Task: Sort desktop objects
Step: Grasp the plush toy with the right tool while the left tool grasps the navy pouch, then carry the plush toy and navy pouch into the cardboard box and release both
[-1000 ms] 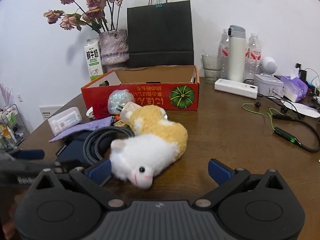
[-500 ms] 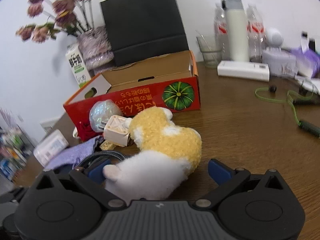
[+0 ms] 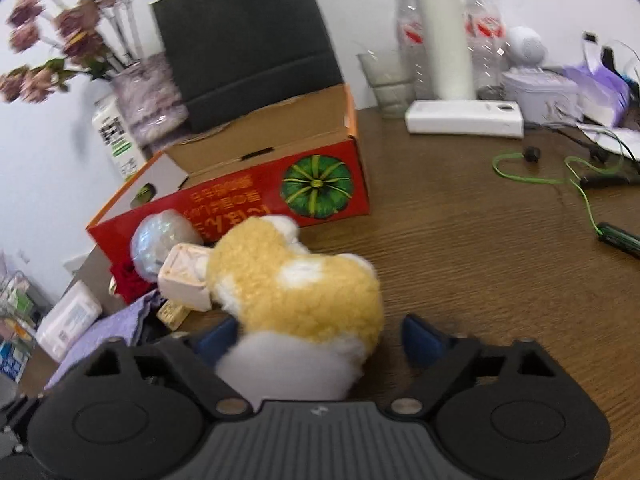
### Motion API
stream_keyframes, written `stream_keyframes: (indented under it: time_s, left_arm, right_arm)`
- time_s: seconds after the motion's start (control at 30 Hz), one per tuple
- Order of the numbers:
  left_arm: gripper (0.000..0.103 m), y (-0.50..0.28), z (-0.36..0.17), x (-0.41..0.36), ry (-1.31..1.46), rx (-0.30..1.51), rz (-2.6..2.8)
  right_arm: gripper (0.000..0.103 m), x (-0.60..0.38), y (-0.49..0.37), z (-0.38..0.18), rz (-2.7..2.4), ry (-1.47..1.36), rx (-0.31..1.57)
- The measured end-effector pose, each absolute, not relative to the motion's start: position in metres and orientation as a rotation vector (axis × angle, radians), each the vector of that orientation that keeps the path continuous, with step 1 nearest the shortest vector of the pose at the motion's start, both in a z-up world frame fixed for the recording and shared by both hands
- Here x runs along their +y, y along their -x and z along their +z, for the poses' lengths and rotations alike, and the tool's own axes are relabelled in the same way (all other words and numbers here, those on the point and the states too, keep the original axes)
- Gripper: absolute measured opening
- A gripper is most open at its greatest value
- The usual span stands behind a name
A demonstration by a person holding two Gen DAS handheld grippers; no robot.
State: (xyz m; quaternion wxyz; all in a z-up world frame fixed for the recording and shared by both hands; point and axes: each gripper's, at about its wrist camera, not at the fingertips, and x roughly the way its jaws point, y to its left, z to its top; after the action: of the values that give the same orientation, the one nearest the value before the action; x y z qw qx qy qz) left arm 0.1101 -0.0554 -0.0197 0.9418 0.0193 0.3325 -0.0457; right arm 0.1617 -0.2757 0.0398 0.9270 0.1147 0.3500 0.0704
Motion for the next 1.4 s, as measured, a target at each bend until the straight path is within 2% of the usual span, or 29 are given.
stream_keyframes:
  time_s: [0.03,0.1,0.4,0.63,0.93,1.2,1.4]
  left_arm:
    - [0.082,-0.109,-0.02,-0.056,-0.044,0.672,-0.097]
    - [0.071,-0.107,-0.019,-0.056,-0.044,0.664,-0.107]
    - [0.065,-0.091,-0.016,-0.045,0.041,0.645,-0.145]
    - [0.064,-0.059,-0.003,-0.026,0.194,0.614,-0.194]
    - [0.064,-0.041,0.04,-0.037,0.203,0.499,-0.291]
    - [0.064,-0.078,0.089,-0.042,0.253,0.425,-0.339]
    - [0.064,-0.142,0.108,-0.041,0.277,0.376,-0.286]
  right_arm:
    - [0.066,-0.273,-0.159,0.039,0.137,-0.201,0.709]
    - [0.065,-0.271,-0.155,0.039,0.142,-0.185,0.696]
    - [0.062,-0.284,-0.141,0.043,0.165,-0.239,0.643]
    - [0.062,-0.291,-0.119,0.048,0.161,-0.268,0.582]
    - [0.062,-0.296,-0.095,0.063,0.164,-0.267,0.478]
    - [0.062,-0.29,-0.121,0.116,0.213,-0.27,0.429]
    - [0.062,-0.274,-0.172,0.149,0.216,-0.28,0.367]
